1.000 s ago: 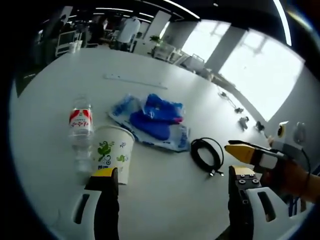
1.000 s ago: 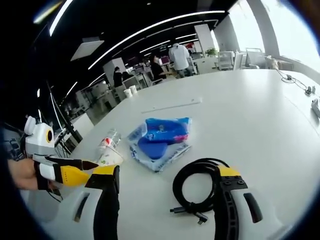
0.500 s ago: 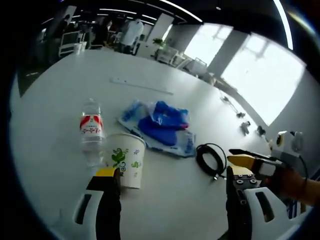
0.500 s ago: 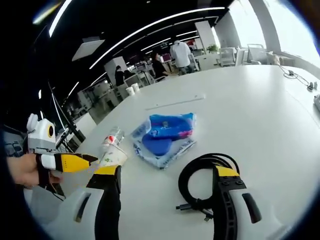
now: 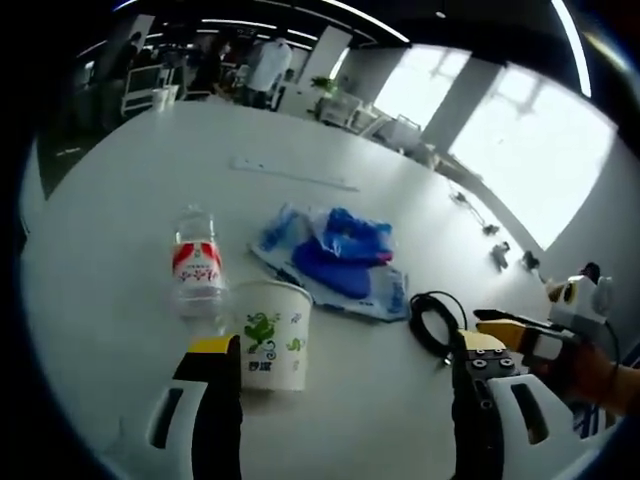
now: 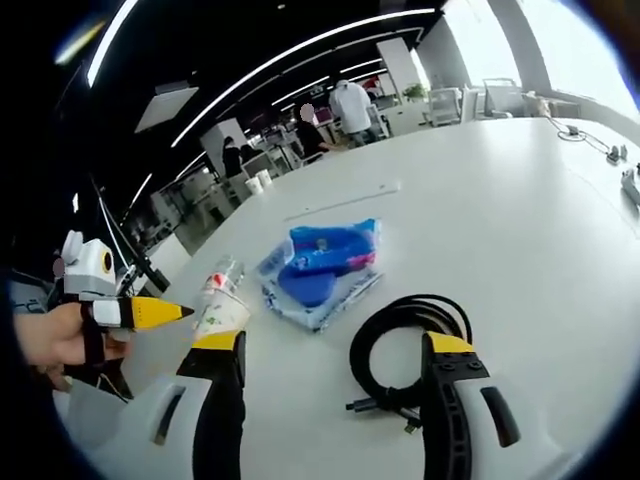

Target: Arrange the tabletop items into an orderly group along one side of the table until the central work area is clear of visible clutter.

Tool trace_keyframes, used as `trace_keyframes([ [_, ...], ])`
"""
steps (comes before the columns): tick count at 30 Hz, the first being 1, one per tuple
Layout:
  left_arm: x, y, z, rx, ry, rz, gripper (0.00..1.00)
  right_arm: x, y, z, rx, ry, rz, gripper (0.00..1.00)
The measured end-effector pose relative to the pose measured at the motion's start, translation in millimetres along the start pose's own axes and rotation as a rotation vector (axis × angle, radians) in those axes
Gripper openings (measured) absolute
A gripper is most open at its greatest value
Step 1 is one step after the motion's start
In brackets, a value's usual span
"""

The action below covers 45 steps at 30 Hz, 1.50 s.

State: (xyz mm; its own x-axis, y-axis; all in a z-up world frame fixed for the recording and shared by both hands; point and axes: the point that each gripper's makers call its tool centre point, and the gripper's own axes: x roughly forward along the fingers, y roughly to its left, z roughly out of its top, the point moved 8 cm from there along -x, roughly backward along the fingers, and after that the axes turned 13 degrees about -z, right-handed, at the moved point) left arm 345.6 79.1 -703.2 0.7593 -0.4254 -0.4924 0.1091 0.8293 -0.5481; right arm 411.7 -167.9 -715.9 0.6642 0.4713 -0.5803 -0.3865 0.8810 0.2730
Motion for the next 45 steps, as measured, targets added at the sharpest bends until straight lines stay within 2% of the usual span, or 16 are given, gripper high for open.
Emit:
trace_keyframes([
  [10,10,8.7,-1.9,0.001,0.033,0.018,0.83,-7,-13,-2.2,0.045,-0.015,-0.03,0.64],
  [17,14,12.6,-0.2,-0.004,0.04,0.026,0.82,-6,-22,-5.9,0.07,0.0,-0.041,0.62],
  [24,17,20.1,0.3,-0.005,0.056,0.048,0.82,-2,-20,-3.3,0.084,-0.004,-0.031,0.61],
  [30,21,23.9,-0.7,0.004,0.077,0.061,0.78,0,-17,-4.3,0.089,-0.003,-0.024,0.59],
  [38,29,26.6,-1.4,0.027,0.107,0.074,0.77,-2,-25,-5.0,0.121,-0.016,-0.034,0.58],
  [45,35,29.4,-1.9,0.05,0.133,0.095,0.69,-6,-33,-8.1,0.166,-0.024,-0.049,0.57],
])
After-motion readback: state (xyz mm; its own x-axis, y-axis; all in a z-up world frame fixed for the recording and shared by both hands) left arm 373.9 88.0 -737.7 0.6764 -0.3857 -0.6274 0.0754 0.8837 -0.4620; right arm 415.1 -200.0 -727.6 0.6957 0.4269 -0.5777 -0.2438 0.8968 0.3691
